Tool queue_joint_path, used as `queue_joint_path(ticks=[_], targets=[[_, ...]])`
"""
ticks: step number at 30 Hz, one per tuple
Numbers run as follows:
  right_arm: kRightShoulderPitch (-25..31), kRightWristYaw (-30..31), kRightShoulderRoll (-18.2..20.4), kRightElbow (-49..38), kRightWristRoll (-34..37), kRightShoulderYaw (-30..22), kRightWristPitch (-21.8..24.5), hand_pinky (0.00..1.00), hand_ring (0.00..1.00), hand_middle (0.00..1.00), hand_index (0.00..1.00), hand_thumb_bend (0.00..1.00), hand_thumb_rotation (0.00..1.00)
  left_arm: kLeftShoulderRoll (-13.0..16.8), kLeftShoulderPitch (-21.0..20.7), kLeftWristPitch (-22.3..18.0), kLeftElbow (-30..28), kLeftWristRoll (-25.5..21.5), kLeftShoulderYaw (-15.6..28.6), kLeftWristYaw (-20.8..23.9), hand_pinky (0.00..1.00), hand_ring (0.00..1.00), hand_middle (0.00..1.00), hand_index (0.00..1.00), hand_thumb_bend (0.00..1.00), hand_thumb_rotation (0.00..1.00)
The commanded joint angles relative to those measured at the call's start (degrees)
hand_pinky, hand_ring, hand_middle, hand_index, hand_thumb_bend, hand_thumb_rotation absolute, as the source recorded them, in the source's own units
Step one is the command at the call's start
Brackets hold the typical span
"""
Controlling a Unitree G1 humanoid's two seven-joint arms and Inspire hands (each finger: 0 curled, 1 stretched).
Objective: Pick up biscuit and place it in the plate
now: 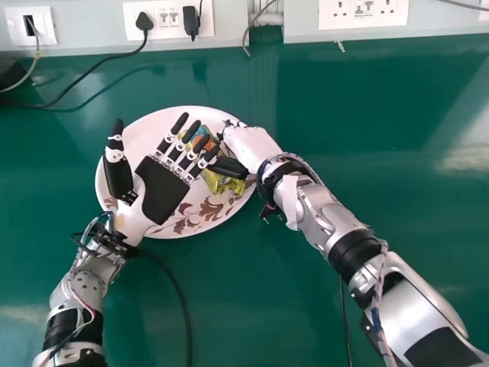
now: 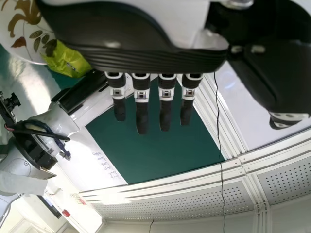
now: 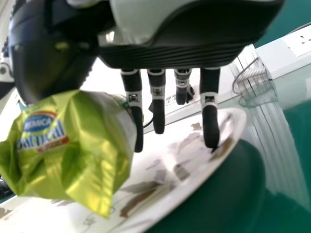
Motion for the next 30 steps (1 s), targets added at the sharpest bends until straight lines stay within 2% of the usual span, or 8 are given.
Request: queue_joint_path(ticks=[1, 3, 5, 7, 10, 14, 21, 30], targets=[[1.3, 0.7, -0.3, -1.1, 0.6, -0.3, -0.1, 0.44, 0.67, 0.81, 0.50, 0.52, 0.06, 0.4, -0.2, 0.0, 0.5, 0.0, -0.2, -1.1, 0.89, 0.83, 0.88, 0.90, 0.87, 0.64], [1.5, 1.1, -0.5, -1.8, 0.8, -0.4, 0.1, 0.44, 0.68, 0.82, 0.50, 0.52, 0.06, 0.3, -0.1, 0.2, 0.4, -0.1, -0.2, -1.1, 0.89, 0.84, 0.88, 0.90, 0.87, 0.64], [1.8, 1.2, -0.6, -2.4, 1.0, -0.7, 0.2, 0.45, 0.69, 0.83, 0.63, 0.74, 0.06, 0.4, 0.1, 0.1, 0.0, 0.0, -0.3, -0.9, 0.90, 0.84, 0.88, 0.90, 0.88, 0.64], [2.0, 1.4, -0.8, -2.9, 1.2, -0.9, 0.4, 0.45, 0.69, 0.84, 0.68, 0.83, 0.08, 0.3, 0.3, 0.3, -0.3, -0.1, -0.3, -0.8, 0.90, 0.84, 0.88, 0.90, 0.89, 0.64], [2.2, 1.9, -1.0, -3.8, 1.3, -0.9, 0.7, 0.47, 0.71, 0.85, 0.71, 0.82, 0.11, 0.2, 0.3, -0.5, 0.0, 0.0, -0.4, -1.9, 0.90, 0.84, 0.88, 0.90, 0.90, 0.65], [2.4, 3.6, -1.4, -5.1, 1.8, -1.3, 1.4, 0.47, 0.73, 0.88, 0.73, 0.83, 0.21, 0.3, 0.3, -2.2, 0.4, 0.8, -0.6, -2.8, 0.92, 0.86, 0.90, 0.91, 0.92, 0.67], [2.7, 4.2, -1.6, -6.5, 1.7, -1.5, 1.8, 0.48, 0.73, 0.89, 0.74, 0.85, 0.21, 0.4, 0.0, -1.5, 1.1, 0.5, -0.4, -3.3, 0.92, 0.86, 0.89, 0.91, 0.93, 0.67], [3.3, 4.9, -2.0, -8.9, 1.8, -2.0, 2.3, 0.49, 0.74, 0.90, 0.75, 0.87, 0.24, 0.4, -0.6, -2.6, 2.4, 0.6, -0.4, -5.1, 0.92, 0.86, 0.89, 0.91, 0.95, 0.69]])
